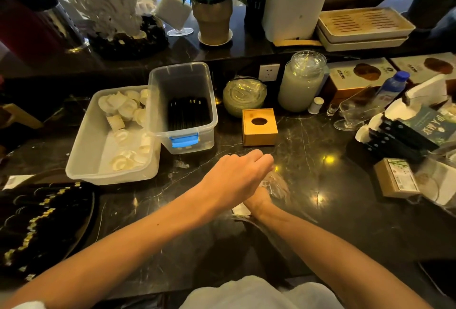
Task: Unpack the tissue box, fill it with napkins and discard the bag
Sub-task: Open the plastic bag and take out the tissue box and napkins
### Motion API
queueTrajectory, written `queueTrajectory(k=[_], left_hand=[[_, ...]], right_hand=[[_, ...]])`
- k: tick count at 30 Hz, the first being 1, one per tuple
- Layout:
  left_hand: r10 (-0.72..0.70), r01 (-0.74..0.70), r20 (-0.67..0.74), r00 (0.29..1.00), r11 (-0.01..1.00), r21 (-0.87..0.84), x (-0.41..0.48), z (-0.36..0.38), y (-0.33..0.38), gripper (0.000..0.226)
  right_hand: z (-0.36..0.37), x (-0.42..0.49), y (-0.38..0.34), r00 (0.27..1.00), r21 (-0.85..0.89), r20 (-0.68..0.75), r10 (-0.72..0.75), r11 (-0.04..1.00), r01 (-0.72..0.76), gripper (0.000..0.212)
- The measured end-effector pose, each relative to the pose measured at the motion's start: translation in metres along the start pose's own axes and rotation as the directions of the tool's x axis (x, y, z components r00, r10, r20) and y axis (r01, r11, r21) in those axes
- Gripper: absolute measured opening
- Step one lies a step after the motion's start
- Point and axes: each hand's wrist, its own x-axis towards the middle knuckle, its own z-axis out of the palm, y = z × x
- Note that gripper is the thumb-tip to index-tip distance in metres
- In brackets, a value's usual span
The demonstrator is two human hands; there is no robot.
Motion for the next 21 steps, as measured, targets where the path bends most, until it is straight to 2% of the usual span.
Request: queueTrajectory(k=[1, 4, 8, 10, 12, 15, 17, 19, 21], left_hand=[[0.002, -0.002, 0.000, 1.000, 1.000, 0.004, 0.001, -0.001, 0.000, 0.021], [0.007, -0.008, 0.013, 1.000, 1.000, 0.030, 0.003, -0.002, 0.001, 0.020], [-0.008, 0.003, 0.060, 0.998, 0.996, 0.090, 0.004, -0.006, -0.005, 0.022], [-0.025, 0.013, 0.092, 0.995, 0.992, 0.125, 0.005, -0.008, -0.010, 0.027], [-0.051, 0.025, 0.130, 0.990, 0.980, 0.198, 0.006, -0.010, -0.016, 0.031], [-0.062, 0.019, 0.140, 0.988, 0.956, 0.293, 0.009, -0.020, -0.027, 0.033], [-0.074, 0.032, 0.127, 0.989, 0.951, 0.309, 0.015, -0.034, -0.036, 0.028], [-0.117, 0.074, 0.125, 0.985, 0.949, 0.306, 0.022, -0.049, -0.046, 0.027], [-0.160, 0.105, 0.139, 0.977, 0.934, 0.342, 0.025, -0.058, -0.056, 0.027]], right_hand=[[0.001, 0.000, 0.000, 0.999, 0.012, -0.002, -0.046, 0.999, 0.046, 0.035], [-0.002, -0.001, 0.000, 0.988, -0.170, -0.021, -0.156, 0.974, 0.150, 0.034], [-0.017, -0.001, -0.001, 0.957, -0.290, -0.031, -0.287, 0.919, 0.266, 0.031], [-0.033, -0.007, -0.008, 0.975, -0.277, 0.012, -0.223, 0.936, 0.218, 0.033], [-0.054, -0.023, -0.016, 0.966, -0.201, 0.098, -0.240, 0.946, 0.255, 0.037], [-0.101, -0.060, -0.012, 0.945, 0.129, 0.175, -0.276, 0.958, 0.256, 0.035], [-0.139, -0.092, 0.000, 0.914, 0.402, 0.175, -0.367, 0.874, 0.274, 0.033], [-0.170, -0.116, 0.014, 0.891, 0.681, 0.171, -0.421, 0.704, 0.202, 0.027], [-0.191, -0.129, 0.033, 0.904, 0.893, 0.118, -0.411, 0.442, 0.084, 0.035]])
